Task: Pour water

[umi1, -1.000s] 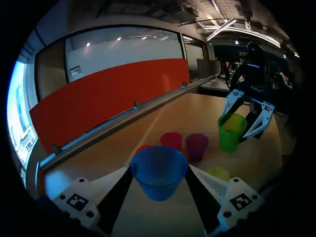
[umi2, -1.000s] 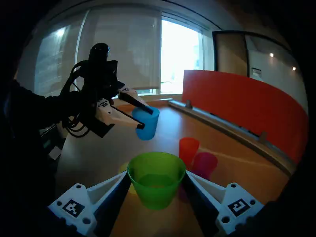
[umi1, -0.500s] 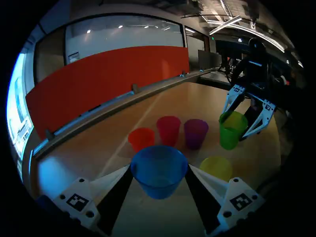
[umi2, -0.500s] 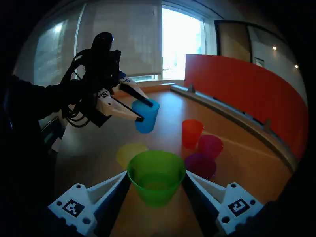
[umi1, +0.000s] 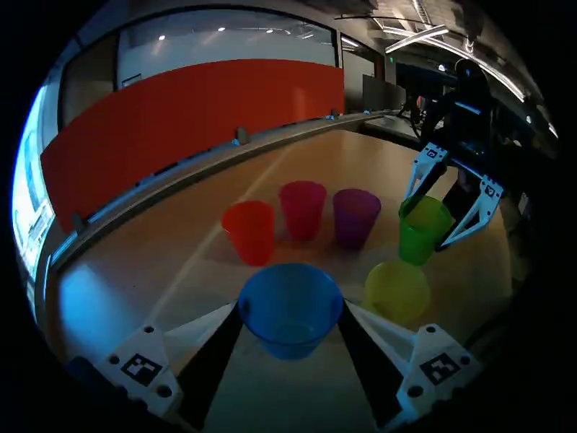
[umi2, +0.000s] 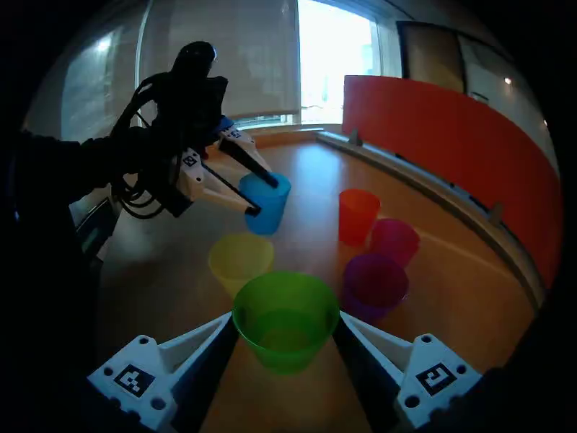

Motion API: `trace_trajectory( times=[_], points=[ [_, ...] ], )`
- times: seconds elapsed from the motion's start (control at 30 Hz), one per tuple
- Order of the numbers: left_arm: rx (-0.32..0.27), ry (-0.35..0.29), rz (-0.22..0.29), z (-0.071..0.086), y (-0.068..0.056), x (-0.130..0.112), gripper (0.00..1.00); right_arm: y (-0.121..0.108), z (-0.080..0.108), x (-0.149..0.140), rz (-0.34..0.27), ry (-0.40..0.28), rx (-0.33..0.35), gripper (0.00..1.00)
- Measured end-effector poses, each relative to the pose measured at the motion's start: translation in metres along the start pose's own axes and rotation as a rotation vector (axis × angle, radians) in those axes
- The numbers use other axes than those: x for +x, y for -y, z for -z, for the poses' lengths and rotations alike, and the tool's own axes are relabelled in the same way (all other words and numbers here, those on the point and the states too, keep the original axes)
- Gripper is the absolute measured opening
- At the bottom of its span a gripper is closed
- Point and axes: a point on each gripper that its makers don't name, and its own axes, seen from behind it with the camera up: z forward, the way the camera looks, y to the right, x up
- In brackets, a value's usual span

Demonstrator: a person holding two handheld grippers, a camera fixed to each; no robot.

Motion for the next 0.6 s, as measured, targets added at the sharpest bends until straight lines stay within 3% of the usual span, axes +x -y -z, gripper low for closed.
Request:
trace_trajectory(
  times=[0.6],
  points=[
    [-0.009,0.049,0.012,-0.010,0.001,-0.025,0.88,-0.001,-0.005,-0.004,0.021,0.027,-0.007,0.90]
  ],
)
